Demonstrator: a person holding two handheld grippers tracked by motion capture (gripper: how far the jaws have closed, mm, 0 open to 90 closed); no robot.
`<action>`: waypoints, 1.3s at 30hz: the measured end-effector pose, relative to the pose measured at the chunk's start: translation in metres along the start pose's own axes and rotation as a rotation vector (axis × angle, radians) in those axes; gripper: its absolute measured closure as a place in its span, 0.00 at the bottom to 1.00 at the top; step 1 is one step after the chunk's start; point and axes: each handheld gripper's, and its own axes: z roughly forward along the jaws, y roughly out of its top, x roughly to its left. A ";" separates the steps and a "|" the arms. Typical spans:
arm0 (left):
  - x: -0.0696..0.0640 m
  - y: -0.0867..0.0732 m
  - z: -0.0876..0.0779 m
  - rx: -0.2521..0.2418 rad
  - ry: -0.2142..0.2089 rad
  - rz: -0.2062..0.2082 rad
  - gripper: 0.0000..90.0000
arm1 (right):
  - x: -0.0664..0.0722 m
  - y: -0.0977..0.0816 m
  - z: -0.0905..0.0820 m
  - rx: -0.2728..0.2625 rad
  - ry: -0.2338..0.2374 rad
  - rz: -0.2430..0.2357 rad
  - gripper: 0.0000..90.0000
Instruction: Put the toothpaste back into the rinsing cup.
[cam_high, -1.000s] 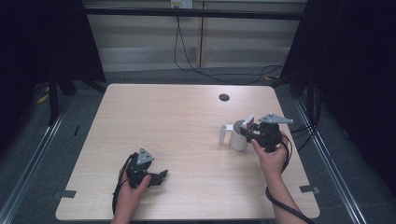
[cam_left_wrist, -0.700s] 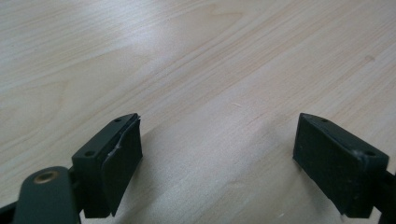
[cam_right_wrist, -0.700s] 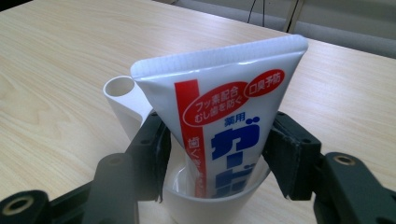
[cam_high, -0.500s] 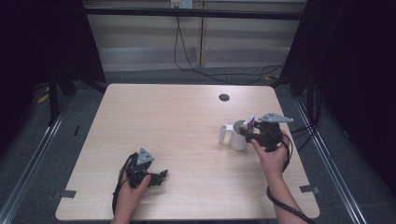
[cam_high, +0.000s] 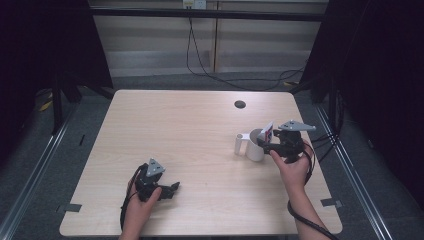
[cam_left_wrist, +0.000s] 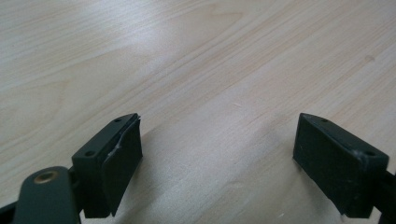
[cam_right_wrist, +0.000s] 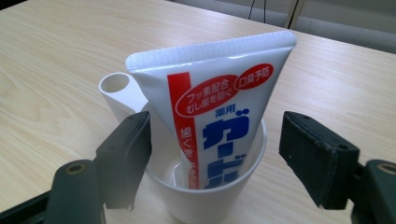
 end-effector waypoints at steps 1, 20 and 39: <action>0.000 0.000 0.000 0.000 0.000 0.000 0.17 | 0.000 0.000 -0.001 -0.002 0.001 0.000 0.27; 0.000 0.000 0.000 -0.001 -0.002 -0.001 0.17 | 0.000 -0.005 -0.007 0.004 0.029 -0.002 0.24; 0.000 0.000 0.000 -0.001 -0.001 -0.001 0.17 | -0.003 -0.012 -0.017 0.017 0.067 -0.007 0.23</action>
